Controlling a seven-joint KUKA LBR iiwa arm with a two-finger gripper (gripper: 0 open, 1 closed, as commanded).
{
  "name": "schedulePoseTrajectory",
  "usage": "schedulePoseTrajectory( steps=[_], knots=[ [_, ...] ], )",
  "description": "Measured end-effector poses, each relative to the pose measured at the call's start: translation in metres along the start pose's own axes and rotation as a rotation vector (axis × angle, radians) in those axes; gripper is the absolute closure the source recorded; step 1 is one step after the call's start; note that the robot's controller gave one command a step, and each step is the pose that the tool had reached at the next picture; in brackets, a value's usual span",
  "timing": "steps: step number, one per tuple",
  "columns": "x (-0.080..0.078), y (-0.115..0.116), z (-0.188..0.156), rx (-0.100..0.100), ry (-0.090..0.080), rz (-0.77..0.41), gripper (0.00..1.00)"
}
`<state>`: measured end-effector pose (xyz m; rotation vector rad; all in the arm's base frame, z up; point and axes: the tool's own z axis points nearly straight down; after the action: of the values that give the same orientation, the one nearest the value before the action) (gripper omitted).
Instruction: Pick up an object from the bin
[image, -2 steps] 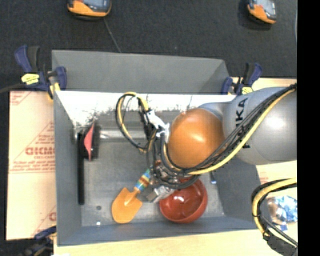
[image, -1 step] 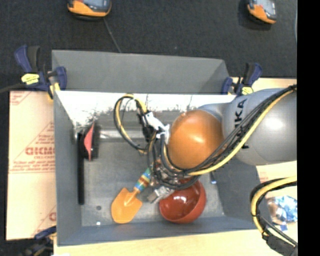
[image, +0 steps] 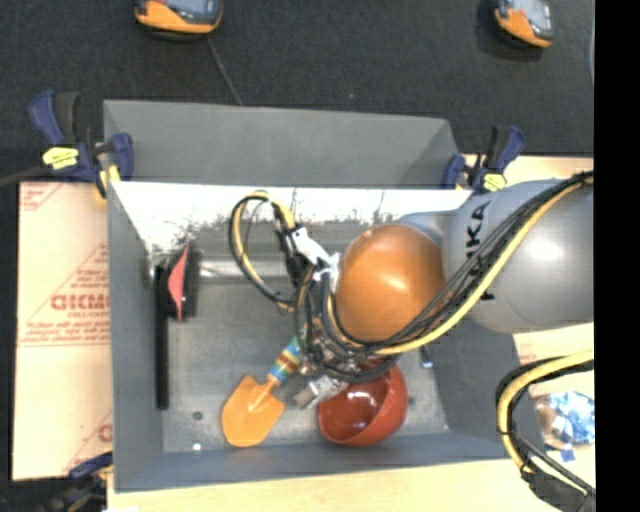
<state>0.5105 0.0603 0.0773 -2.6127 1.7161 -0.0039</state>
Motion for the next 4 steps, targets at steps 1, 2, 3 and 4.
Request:
schedulePoseTrajectory(
  steps=[1,2,3,4],
  knots=[
    [0.019,-0.041,-0.007,0.0,0.0,-0.042,1.0],
    [0.042,-0.021,0.002,-0.004,-0.002,-0.344,1.0],
    [0.054,0.001,0.005,-0.001,-0.001,-0.583,1.0],
    [0.053,-0.003,-0.003,-0.004,-0.005,-0.614,1.0]
  ],
)
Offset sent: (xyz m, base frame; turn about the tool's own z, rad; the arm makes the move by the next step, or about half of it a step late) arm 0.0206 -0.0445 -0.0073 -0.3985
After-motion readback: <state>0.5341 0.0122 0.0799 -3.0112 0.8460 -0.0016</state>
